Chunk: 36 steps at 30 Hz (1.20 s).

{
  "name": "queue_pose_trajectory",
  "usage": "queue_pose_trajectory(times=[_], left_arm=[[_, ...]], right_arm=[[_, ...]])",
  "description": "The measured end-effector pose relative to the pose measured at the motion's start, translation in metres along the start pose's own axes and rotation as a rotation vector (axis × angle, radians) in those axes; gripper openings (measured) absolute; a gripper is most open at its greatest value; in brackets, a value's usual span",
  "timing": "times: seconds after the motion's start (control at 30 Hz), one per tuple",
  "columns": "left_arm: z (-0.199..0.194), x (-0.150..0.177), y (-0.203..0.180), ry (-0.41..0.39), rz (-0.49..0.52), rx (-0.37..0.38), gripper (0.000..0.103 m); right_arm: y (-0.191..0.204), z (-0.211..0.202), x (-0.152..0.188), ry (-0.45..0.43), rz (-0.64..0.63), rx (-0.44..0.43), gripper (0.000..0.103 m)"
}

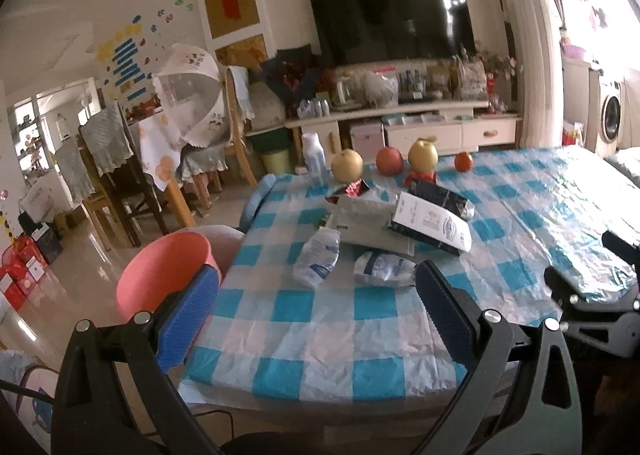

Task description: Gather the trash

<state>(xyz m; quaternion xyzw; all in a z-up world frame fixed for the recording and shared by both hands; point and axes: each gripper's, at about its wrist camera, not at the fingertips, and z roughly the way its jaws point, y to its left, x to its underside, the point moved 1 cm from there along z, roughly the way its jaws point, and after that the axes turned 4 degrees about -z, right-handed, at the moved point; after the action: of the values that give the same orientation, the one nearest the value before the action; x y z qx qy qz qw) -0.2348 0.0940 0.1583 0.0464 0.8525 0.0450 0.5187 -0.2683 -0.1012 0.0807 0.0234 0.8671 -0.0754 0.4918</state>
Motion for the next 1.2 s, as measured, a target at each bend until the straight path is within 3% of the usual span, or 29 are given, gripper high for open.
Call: queue_pose_trajectory(times=[0.57, 1.2], left_arm=[[-0.019, 0.008, 0.009, -0.036, -0.033, -0.007, 0.099], [-0.011, 0.016, 0.008, -0.022, -0.048, -0.019, 0.099]], right_arm=[[-0.001, -0.027, 0.008, -0.128, -0.043, 0.032, 0.098], [0.002, -0.017, 0.013, -0.125, -0.105, -0.017, 0.098]])
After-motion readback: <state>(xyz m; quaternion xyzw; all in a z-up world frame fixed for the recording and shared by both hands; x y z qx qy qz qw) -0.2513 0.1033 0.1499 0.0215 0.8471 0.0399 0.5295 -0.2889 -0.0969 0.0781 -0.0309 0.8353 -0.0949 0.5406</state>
